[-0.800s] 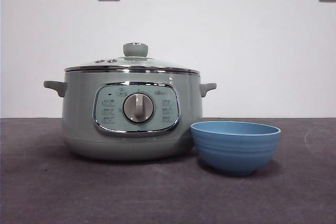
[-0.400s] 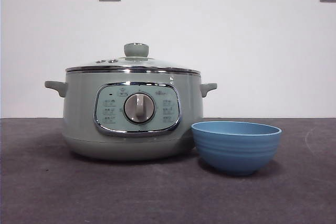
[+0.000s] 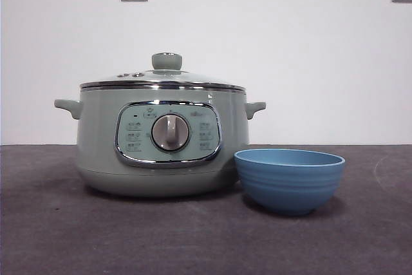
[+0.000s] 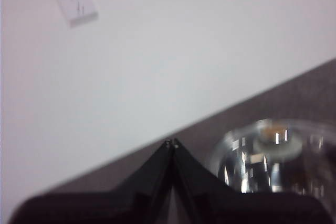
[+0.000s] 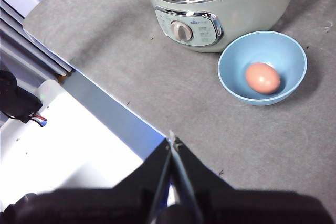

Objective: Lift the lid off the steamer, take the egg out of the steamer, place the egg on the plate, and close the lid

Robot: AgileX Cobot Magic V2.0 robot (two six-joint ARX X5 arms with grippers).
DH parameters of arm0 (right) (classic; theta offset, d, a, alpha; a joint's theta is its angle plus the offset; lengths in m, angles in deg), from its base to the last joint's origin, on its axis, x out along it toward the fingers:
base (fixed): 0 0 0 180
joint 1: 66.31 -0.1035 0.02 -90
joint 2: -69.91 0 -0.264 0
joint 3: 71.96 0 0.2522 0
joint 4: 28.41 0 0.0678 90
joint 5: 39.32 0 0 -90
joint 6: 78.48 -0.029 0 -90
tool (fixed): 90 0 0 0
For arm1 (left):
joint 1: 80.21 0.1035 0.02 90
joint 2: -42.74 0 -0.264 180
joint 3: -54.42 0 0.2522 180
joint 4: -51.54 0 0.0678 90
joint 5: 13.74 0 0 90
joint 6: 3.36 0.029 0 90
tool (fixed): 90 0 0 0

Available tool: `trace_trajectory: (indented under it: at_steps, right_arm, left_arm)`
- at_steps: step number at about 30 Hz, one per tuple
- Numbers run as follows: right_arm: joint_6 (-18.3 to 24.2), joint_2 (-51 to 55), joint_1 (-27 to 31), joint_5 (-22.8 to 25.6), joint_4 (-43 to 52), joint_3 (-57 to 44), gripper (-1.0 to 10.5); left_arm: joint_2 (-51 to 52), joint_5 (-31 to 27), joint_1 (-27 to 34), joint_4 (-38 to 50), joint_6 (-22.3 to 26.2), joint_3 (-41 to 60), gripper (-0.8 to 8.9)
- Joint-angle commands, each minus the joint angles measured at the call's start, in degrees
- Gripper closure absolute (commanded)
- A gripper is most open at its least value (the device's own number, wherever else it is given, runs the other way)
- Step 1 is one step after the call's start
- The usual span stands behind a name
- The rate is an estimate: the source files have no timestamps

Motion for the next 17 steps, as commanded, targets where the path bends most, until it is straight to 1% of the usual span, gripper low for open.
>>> trace_trajectory:
  at_steps: [1, 4, 7, 10, 12, 17]
  right_arm:
    - [-0.4, 0.1, -0.1, 0.2, 0.3, -0.3, 9.5]
    - [-0.4, 0.1, -0.1, 0.2, 0.3, -0.3, 9.5]
    - [-0.4, 0.1, -0.1, 0.2, 0.3, -0.3, 9.5]
    - [-0.4, 0.1, -0.1, 0.2, 0.3, -0.3, 9.5]
    - [-0.4, 0.1, -0.1, 0.2, 0.3, -0.3, 9.5]
    - [-0.4, 0.1, -0.1, 0.2, 0.3, -0.3, 9.5]
  left_arm:
    - [6.1, -0.1, 1.0, 1.8, -0.3, 9.3, 8.17]
    - [10.8, -0.7, 1.7, 3.2, -1.9, 16.3, 8.17]
    - [14.3, -3.4, 1.8, 4.1, -3.9, 22.1, 8.17]
    - [17.5, -5.1, 1.8, 4.1, -4.4, 27.3, 8.17]
    - [18.9, -6.0, 1.8, 4.2, -4.5, 29.3, 8.17]
    - [22.8, -6.3, 1.8, 4.1, -6.8, 33.7, 8.17]
